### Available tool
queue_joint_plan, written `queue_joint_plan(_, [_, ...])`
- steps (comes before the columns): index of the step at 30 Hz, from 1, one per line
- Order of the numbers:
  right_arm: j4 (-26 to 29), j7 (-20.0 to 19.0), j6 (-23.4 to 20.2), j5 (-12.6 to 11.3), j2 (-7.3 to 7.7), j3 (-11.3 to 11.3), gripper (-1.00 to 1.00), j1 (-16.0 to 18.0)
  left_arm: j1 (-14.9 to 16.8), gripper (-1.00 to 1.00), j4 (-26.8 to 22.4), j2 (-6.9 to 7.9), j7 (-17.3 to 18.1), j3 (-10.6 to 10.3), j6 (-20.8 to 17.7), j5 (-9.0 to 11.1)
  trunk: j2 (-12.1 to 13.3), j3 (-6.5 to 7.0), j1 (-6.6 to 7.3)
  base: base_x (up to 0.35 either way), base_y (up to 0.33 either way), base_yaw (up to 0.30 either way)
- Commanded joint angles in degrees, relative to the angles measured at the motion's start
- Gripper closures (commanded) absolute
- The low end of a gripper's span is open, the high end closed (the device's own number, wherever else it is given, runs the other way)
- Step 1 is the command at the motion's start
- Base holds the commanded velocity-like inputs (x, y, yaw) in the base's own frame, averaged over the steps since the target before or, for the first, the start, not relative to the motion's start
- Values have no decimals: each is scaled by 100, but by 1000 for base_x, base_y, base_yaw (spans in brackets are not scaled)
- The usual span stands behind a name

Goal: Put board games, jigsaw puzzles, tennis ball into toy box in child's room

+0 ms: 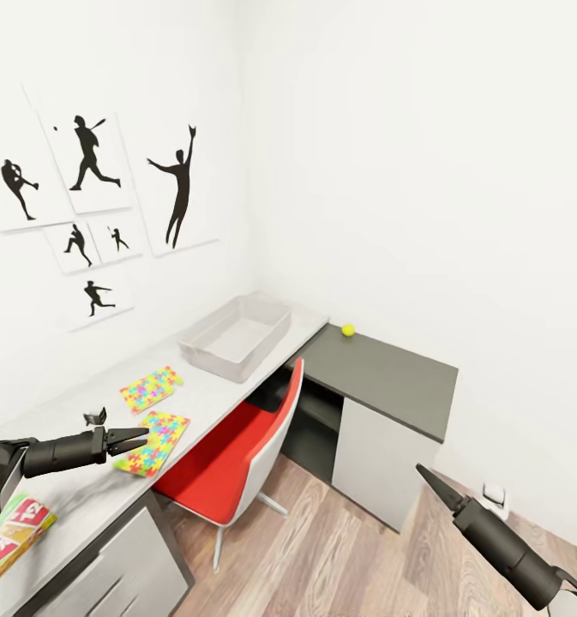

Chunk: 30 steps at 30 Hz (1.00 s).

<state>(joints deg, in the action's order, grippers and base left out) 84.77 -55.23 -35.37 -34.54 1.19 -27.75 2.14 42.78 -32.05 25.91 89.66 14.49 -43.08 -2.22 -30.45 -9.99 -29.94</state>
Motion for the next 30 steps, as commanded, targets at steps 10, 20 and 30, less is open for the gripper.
queue_joint_plan(10, [-74, -6, -49, -51, 34, -18, -100, 6, 3, -100, -3, 1, 34, 10, -60, -24, -9, -6, -2, -8, 24, -273])
queue_joint_plan(20, [-86, -6, -49, -36, 30, -20, -100, 6, 3, -100, -3, 9, 34, 10, -60, -24, -9, 13, -2, -88, 92, -280])
queue_joint_plan(30, [-88, -6, -49, -35, 30, -20, -100, 6, 3, -100, -3, 10, 34, 10, -60, -24, -9, 35, -2, -13, 13, -281])
